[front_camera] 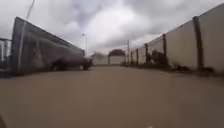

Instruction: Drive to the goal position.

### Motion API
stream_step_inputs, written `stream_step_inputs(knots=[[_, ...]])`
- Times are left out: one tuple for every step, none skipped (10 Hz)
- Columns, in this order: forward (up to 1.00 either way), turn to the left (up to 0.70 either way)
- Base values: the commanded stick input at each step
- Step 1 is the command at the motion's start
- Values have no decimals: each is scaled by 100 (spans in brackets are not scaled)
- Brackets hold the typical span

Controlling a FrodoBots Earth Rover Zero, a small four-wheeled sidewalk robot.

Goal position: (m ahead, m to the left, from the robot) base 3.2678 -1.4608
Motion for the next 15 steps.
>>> stream_step_inputs(knots=[[85,1],[85,1],[85,1],[85,1],[85,1],[85,1],[85,1],[85,1],[85,1],[85,1],[85,1],[85,1],[85,1],[85,1],[85,1]])
